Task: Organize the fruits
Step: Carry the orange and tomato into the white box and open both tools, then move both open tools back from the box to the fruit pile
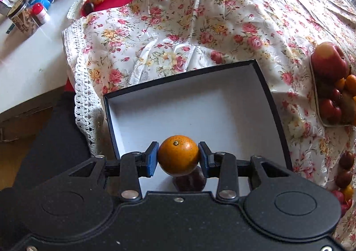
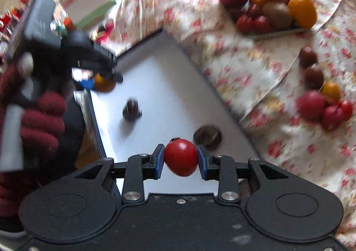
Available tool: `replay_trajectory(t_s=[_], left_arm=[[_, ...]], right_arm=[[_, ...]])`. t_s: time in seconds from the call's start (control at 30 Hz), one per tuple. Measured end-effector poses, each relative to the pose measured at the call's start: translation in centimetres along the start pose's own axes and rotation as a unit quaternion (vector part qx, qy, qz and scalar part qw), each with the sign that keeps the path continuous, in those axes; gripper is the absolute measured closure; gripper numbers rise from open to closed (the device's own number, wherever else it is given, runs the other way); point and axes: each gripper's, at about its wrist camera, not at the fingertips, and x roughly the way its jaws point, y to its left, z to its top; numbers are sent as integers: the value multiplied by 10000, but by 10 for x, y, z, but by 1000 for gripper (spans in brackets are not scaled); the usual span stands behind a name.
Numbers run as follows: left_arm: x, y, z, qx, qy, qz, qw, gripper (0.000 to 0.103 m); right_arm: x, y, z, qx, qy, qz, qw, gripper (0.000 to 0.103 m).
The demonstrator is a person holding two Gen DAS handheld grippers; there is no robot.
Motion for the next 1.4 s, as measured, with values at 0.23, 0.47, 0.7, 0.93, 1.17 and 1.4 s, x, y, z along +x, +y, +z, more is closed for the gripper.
replay_trajectory(t_s=[0.23, 0.47, 0.7, 0.93, 1.17, 1.4], left_arm=[[-2, 1, 1, 38, 52, -73, 10000, 56], [-5, -4, -1, 173, 1, -128, 9998, 57], [-2, -3, -1, 128, 61, -178, 9997, 57], [-1, -1, 1, 47, 45, -211, 9998, 57], [-12, 22, -1, -162, -245, -342, 9990, 57], [-5, 39, 1, -447, -175, -440, 9979, 58]], right_arm=[[30, 10, -16, -140, 417, -109, 9990, 70], [37, 15, -21, -267, 422, -214, 9985, 70], [30, 10, -17, -195, 306, -139, 9992, 68], [23, 5, -12, -152, 190, 28, 9997, 67], [25, 19, -7, -338, 186, -280, 9989, 67], [13, 40, -5, -474, 7, -97, 9988, 67]])
